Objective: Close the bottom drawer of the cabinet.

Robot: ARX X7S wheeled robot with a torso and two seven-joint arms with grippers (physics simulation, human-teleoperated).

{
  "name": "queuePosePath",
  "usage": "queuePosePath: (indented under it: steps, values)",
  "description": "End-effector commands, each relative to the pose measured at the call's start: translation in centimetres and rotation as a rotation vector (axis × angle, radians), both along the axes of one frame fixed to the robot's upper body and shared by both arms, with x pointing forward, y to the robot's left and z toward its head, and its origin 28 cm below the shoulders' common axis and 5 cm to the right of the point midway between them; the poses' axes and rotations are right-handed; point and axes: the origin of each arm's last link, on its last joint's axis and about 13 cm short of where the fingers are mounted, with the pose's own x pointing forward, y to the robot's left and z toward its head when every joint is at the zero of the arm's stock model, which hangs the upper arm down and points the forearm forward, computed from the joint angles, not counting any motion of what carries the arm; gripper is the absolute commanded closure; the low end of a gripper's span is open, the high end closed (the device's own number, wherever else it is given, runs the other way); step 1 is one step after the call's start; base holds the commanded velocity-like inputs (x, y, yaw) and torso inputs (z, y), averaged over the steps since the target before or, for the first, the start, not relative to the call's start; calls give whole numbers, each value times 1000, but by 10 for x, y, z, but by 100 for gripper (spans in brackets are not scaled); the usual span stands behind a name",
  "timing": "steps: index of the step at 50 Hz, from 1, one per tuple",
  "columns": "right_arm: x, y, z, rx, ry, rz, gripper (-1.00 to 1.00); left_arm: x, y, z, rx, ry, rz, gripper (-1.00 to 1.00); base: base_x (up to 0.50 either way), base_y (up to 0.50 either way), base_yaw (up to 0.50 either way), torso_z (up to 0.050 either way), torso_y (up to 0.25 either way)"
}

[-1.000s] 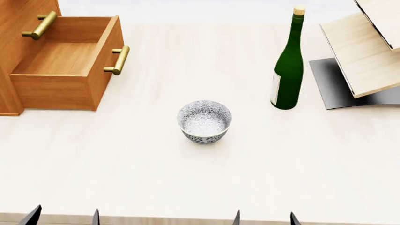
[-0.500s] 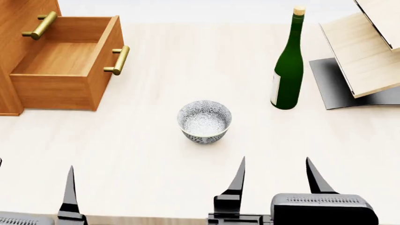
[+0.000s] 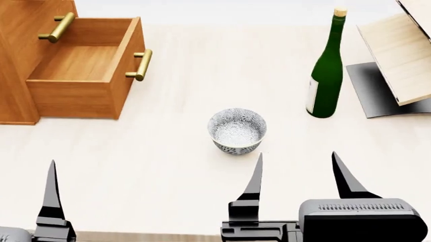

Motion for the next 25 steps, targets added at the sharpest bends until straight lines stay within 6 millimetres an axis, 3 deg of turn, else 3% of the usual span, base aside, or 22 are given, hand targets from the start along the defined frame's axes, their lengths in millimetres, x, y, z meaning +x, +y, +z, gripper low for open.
queuePosePath:
  steps: [1,25]
  values:
    - [0,1,-7,5,-5,19,-100,-1,1,-1,5,-9,10,-100,0,500,0,0,0]
    - [-2,-2,-8,15,-3,22,-100,-2,-2,-2,28,-9,8,-100,0,500,0,0,0]
